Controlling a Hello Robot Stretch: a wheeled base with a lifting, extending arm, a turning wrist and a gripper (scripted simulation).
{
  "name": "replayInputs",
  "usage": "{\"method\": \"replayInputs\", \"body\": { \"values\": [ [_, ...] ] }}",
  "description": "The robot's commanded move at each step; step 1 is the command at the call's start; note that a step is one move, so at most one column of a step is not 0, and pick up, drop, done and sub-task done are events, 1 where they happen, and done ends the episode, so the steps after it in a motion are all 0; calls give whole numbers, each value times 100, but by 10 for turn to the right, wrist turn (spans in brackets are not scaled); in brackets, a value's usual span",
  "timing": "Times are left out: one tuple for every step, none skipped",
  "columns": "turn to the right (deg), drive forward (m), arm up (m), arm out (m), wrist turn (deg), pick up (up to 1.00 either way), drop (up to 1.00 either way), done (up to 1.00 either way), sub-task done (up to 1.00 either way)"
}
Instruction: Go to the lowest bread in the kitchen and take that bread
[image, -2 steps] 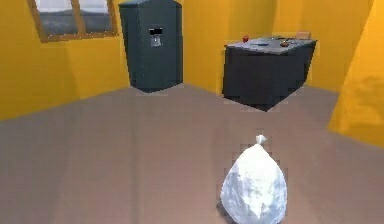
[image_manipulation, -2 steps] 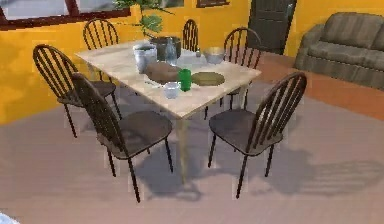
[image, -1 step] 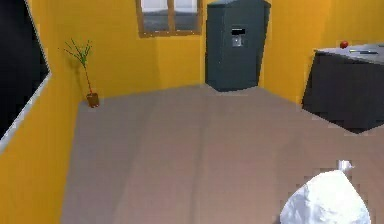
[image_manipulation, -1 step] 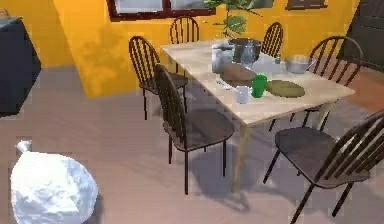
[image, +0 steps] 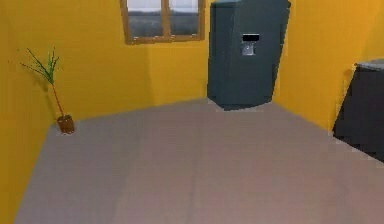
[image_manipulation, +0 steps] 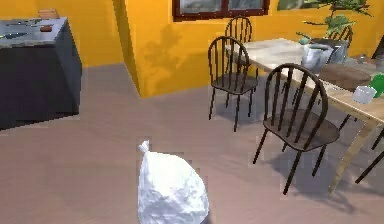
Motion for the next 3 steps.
{"method": "replayInputs", "body": {
  "values": [
    [-240,0,0,0,0,0,0,0,0],
    [0,30,0,0,0,0,0,0,0],
    [450,0,0,0,0,0,0,0,0]
  ]
}}
